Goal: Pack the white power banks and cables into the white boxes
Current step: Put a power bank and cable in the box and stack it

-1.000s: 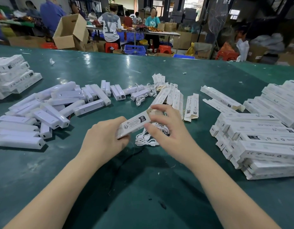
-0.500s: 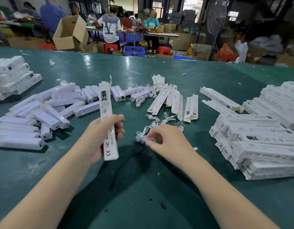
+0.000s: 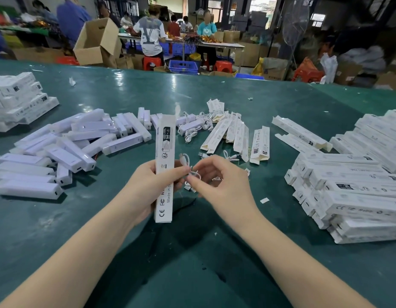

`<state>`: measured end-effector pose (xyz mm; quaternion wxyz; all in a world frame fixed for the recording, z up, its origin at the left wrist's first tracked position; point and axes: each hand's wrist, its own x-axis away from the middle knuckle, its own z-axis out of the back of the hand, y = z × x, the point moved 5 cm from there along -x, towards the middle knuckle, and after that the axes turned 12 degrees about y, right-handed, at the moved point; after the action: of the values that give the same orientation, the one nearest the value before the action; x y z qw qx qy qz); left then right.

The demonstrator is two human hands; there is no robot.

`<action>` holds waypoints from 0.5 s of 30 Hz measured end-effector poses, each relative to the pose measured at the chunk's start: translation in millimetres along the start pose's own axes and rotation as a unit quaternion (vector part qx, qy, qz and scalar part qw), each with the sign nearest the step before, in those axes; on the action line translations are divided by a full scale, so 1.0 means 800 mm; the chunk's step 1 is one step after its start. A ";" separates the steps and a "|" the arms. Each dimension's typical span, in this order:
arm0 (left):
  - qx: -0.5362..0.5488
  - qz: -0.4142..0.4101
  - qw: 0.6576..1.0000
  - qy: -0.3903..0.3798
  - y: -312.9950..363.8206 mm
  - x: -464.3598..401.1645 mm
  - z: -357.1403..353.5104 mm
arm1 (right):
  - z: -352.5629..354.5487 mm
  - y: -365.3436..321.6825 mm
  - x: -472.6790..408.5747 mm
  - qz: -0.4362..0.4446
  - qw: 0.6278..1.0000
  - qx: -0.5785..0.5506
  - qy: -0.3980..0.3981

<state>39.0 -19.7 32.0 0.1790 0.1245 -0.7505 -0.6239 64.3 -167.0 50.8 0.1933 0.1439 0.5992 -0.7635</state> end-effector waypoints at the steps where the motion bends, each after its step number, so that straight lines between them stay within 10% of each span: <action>1: -0.011 -0.004 1.000 0.003 0.000 0.000 0.001 | -0.001 0.000 0.001 -0.003 1.000 -0.005 -0.012; 6: -0.088 -0.001 0.995 -0.043 -0.002 0.003 0.002 | -0.010 0.001 0.005 0.015 0.986 0.029 -0.163; 15: -0.081 0.027 0.994 -0.067 0.002 0.001 0.009 | 0.006 -0.013 -0.002 0.018 0.990 0.040 -0.133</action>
<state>35.5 -13.2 32.3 0.1552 0.0472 -0.7110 -0.6843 60.9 -168.9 61.6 0.2787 0.0596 0.5346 -0.7956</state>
